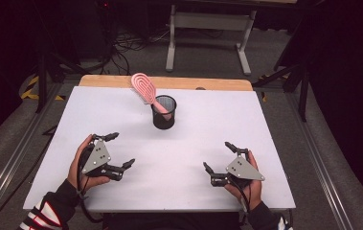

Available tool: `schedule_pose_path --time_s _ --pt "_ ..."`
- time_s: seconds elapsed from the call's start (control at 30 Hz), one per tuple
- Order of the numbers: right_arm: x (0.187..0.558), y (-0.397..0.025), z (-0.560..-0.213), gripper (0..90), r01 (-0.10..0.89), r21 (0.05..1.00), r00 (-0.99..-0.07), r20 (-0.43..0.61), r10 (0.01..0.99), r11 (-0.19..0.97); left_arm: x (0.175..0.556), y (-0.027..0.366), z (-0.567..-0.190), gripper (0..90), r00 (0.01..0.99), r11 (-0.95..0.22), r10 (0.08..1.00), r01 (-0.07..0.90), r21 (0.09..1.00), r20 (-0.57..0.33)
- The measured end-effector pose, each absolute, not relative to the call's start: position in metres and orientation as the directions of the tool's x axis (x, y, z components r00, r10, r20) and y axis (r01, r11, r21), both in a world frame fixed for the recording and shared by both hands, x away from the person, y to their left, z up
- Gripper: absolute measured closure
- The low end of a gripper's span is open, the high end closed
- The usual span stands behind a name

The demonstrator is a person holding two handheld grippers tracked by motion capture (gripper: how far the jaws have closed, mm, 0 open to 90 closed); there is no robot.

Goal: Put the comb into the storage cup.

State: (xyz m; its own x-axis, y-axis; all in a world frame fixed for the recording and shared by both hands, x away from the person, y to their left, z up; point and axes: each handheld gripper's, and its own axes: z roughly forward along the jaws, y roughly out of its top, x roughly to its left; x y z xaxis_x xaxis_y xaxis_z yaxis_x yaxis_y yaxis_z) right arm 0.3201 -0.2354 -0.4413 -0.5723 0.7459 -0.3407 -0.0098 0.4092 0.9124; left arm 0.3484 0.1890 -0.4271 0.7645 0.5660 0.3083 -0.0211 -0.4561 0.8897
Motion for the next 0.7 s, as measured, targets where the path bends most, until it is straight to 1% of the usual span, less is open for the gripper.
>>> schedule_pose_path --time_s 0.5,0.7 --pt "0.32 -0.236 -0.441 5.8 -0.01 0.912 -0.567 -0.343 0.749 0.41 0.344 0.206 -0.44 5.5 0.742 -0.455 0.607 0.033 0.89 0.283" --pt "0.32 -0.237 -0.44 5.8 -0.01 0.914 -0.565 -0.34 0.752 0.406 0.343 0.211 -0.447 5.5 0.744 -0.436 0.621 0.065 0.898 0.247"
